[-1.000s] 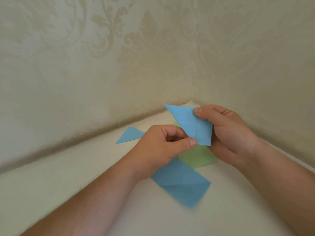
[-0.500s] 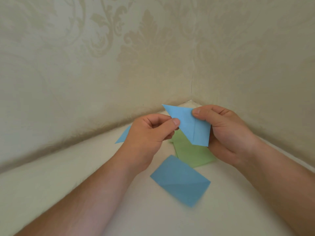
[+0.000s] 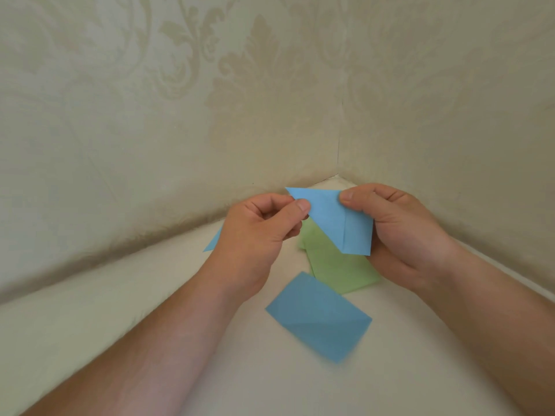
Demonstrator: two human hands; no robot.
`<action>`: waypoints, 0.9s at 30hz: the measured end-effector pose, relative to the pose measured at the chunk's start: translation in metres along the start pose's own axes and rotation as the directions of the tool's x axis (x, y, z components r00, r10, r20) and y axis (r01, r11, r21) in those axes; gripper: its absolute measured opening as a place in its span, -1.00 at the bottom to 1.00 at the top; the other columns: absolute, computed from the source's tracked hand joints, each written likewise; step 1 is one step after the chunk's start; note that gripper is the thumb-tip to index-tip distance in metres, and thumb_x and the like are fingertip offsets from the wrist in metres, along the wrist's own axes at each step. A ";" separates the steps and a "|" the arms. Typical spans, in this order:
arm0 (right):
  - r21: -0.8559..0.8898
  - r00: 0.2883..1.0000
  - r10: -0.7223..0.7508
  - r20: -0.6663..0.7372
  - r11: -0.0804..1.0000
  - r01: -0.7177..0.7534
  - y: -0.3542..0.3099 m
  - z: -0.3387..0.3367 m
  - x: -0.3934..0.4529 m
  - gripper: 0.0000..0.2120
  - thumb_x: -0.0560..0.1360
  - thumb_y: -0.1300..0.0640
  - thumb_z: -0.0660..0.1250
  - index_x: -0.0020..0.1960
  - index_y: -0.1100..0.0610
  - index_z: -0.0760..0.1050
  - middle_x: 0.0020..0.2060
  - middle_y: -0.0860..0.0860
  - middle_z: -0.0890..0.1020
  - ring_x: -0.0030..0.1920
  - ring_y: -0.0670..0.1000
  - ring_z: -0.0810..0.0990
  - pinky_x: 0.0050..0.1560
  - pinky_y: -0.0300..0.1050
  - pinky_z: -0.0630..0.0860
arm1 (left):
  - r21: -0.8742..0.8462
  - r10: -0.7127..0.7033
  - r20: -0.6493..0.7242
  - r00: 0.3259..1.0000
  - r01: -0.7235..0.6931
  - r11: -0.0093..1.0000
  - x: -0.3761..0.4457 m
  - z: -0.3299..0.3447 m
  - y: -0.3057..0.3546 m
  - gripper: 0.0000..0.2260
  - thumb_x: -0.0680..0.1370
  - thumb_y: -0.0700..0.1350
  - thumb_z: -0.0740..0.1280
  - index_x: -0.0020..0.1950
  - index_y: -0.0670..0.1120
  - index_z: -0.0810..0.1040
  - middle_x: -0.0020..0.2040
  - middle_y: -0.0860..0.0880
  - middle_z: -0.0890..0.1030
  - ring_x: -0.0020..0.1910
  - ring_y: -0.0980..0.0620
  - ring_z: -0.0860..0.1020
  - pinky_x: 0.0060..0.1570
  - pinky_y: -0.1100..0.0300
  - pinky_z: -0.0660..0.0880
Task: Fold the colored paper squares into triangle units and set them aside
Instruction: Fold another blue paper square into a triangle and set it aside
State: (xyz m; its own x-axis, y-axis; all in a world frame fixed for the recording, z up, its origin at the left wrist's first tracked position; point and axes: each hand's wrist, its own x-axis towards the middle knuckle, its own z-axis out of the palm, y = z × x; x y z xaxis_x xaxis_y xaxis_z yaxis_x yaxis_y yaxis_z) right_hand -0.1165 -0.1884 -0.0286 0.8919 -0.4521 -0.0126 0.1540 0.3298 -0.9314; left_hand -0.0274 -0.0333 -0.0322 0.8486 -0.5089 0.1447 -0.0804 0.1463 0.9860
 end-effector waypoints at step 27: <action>-0.006 0.999 -0.004 0.044 1.000 0.004 -0.001 0.003 -0.003 -0.78 0.51 0.25 0.43 -0.30 0.07 0.63 -0.21 0.13 0.70 -0.23 0.08 0.69 -0.22 -0.05 0.63 | -0.131 0.021 -0.078 0.997 -0.031 0.991 0.003 -0.001 -0.001 -0.77 0.60 -0.13 0.40 -0.27 -0.02 0.61 -0.23 -0.04 0.59 -0.24 0.04 0.54 -0.09 0.12 0.54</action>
State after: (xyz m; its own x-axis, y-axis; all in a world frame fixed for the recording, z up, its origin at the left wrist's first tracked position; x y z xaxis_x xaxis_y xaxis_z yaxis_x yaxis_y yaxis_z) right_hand -0.1182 -0.1844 -0.0266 0.9090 -0.4166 0.0070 0.1552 0.3231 -0.9335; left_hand -0.0248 -0.0344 -0.0333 0.8849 -0.4381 0.1581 -0.0372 0.2720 0.9616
